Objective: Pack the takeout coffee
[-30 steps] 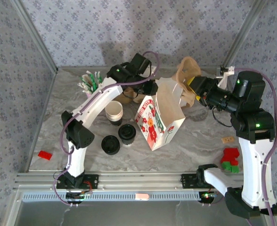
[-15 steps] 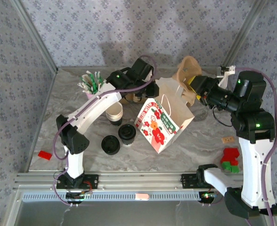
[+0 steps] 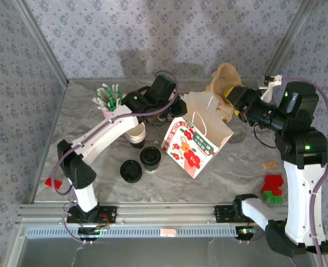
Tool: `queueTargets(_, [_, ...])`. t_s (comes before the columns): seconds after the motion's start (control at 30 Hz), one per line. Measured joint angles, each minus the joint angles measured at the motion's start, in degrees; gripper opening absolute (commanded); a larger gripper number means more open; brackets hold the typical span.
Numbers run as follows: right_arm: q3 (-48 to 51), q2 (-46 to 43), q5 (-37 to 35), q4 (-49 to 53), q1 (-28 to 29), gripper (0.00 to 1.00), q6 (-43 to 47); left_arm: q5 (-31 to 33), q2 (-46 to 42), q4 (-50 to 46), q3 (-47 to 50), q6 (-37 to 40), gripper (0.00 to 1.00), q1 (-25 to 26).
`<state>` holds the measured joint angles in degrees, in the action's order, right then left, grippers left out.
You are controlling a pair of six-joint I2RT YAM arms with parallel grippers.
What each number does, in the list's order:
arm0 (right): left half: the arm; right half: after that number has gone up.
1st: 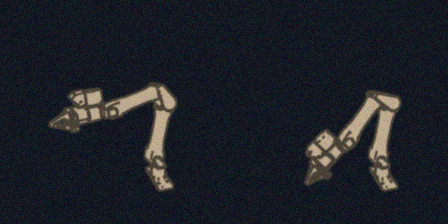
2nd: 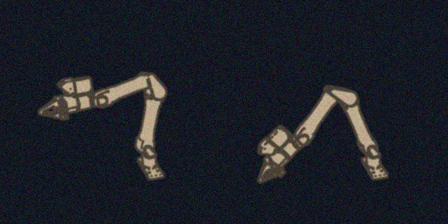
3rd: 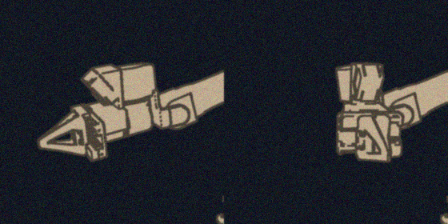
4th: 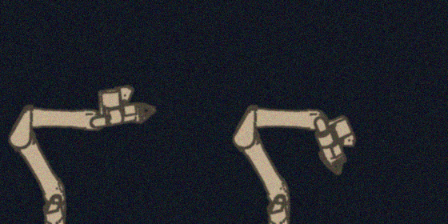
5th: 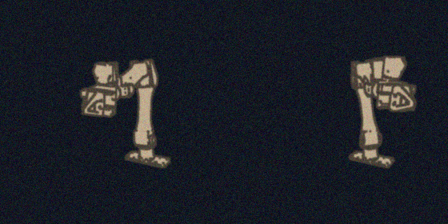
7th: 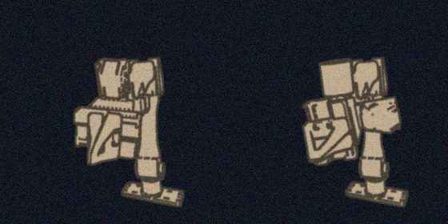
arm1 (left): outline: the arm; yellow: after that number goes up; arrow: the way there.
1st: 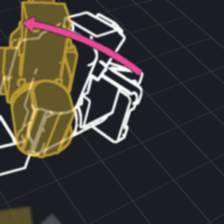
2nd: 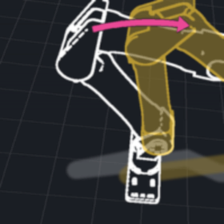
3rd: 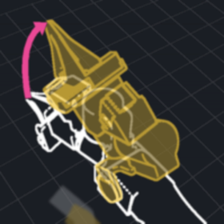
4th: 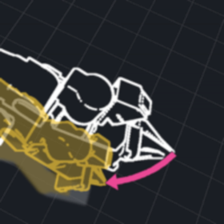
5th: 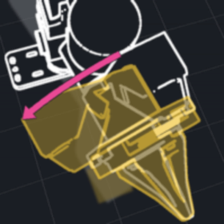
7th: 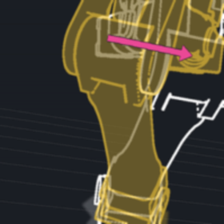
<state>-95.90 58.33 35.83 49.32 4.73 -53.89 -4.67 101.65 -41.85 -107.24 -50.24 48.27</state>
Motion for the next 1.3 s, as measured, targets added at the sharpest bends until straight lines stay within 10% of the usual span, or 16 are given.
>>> queueTargets(0.8, [-0.2,0.9,0.0,1.0,-0.4,0.41,1.2,4.1,-8.6,16.4,15.7,-12.5,0.26,0.3])
queueTargets(1.3, [-0.3,1.1,-0.6,2.4,-0.3,0.41,2.1,6.6,-9.4,14.4,15.7,-9.1,0.64,0.2])
